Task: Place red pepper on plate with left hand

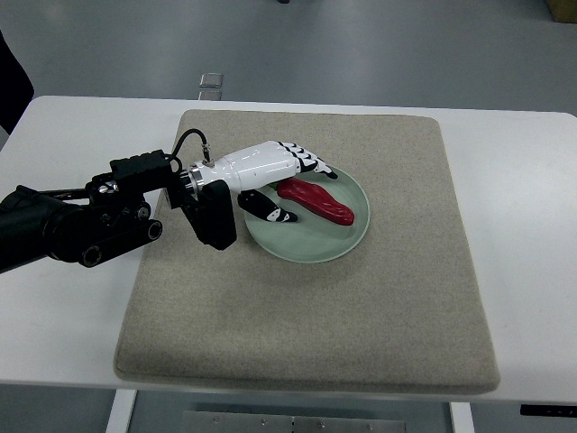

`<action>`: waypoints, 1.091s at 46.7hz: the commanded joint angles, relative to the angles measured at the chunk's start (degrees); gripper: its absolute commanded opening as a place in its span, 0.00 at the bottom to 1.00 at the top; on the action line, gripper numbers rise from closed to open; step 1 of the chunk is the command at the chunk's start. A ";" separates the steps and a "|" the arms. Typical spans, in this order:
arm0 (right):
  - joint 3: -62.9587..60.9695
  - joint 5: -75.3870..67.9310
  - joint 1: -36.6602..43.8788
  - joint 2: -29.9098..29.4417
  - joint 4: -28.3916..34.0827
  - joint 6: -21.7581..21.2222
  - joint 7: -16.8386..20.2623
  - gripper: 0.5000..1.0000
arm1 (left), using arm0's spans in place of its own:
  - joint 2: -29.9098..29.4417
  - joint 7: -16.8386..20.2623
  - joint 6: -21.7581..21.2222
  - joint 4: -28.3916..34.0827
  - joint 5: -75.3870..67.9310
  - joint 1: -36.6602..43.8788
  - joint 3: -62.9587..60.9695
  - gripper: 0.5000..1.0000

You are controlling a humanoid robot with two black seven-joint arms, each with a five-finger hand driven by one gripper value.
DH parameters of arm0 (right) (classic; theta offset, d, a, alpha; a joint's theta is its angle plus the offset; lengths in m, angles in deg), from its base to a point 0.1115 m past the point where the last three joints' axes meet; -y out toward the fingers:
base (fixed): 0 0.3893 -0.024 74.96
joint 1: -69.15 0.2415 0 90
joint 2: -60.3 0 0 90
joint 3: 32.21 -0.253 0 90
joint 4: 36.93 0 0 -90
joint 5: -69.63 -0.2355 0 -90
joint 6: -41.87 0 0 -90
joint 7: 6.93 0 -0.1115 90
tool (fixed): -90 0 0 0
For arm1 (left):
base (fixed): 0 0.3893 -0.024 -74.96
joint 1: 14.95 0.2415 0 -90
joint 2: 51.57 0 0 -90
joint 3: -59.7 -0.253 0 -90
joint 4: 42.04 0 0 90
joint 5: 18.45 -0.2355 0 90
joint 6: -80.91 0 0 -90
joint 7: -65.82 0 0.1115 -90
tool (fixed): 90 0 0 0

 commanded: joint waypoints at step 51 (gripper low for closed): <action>0.00 0.00 0.00 0.00 0.00 0.00 0.00 0.86 | 2.73 -0.26 -4.93 -2.65 78.58 13.00 33.56 0.93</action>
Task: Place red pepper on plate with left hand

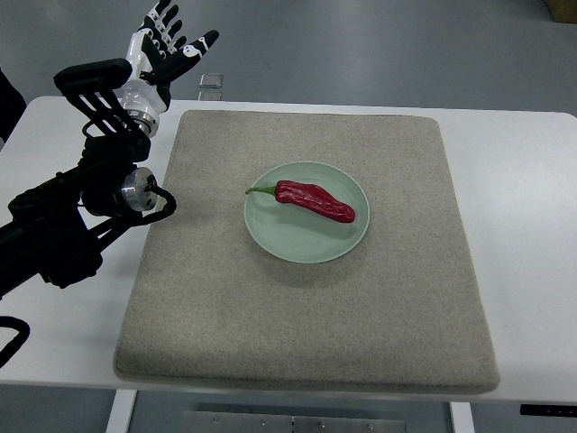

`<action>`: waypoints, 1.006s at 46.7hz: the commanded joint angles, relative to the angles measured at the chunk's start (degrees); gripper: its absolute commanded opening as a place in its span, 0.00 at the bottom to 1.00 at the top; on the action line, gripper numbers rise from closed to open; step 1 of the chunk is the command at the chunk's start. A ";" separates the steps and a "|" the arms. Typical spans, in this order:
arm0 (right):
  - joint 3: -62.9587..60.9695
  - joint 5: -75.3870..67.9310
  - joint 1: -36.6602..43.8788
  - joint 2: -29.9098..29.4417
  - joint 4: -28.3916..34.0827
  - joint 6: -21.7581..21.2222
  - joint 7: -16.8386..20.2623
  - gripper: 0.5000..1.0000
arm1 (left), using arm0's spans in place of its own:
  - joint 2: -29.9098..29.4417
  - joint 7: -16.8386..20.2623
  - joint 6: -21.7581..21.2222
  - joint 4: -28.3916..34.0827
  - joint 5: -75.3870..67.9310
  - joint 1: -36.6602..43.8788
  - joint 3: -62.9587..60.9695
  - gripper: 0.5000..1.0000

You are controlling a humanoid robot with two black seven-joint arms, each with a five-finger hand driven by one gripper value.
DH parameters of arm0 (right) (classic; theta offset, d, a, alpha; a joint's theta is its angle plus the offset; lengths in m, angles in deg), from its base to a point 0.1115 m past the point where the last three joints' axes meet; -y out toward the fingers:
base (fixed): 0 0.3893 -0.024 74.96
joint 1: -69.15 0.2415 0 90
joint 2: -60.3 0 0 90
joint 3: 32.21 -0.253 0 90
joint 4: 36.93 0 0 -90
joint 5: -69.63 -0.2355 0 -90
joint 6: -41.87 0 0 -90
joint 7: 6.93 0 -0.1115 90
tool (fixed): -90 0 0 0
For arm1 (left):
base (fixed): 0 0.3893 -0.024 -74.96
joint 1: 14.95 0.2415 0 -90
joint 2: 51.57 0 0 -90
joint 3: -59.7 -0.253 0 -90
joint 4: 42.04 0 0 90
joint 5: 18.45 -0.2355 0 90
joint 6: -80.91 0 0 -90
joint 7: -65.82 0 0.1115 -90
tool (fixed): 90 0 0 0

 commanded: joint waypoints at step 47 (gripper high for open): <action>0.00 0.26 -0.08 0.00 0.53 -0.70 0.00 0.86 | 2.80 0.04 4.01 0.74 9.91 3.65 4.63 0.99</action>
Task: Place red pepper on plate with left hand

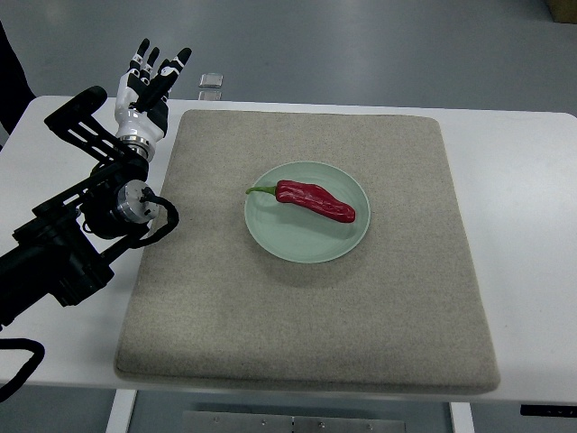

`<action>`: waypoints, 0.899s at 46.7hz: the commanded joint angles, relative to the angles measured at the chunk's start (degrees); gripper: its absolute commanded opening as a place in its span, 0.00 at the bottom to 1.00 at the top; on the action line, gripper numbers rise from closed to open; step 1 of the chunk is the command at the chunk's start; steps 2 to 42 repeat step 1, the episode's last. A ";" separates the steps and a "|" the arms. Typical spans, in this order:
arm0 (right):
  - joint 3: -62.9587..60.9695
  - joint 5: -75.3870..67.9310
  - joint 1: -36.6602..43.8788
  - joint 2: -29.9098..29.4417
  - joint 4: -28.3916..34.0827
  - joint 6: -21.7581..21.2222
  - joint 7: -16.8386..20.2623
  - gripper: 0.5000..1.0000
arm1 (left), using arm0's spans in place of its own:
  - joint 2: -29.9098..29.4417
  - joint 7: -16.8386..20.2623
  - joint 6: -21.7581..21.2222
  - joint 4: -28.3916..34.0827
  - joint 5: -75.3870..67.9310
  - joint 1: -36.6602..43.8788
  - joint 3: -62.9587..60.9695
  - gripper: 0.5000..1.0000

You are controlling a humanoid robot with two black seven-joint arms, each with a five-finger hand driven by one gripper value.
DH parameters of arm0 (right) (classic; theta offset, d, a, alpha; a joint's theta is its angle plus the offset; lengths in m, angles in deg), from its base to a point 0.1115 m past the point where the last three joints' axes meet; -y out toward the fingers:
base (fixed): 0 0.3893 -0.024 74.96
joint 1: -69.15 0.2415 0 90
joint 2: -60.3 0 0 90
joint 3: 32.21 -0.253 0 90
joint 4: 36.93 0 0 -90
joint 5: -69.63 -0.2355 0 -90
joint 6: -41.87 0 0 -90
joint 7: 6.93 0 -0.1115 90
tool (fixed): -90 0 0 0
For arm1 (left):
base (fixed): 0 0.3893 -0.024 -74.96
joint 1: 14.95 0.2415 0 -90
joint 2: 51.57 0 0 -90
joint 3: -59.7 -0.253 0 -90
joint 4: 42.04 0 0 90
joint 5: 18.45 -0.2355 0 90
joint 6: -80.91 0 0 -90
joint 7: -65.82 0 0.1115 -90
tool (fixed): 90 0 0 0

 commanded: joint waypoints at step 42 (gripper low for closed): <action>0.15 0.13 -0.09 0.00 0.35 -0.26 0.05 0.86 | 0.00 0.00 0.01 0.09 -0.15 -0.20 -0.06 0.99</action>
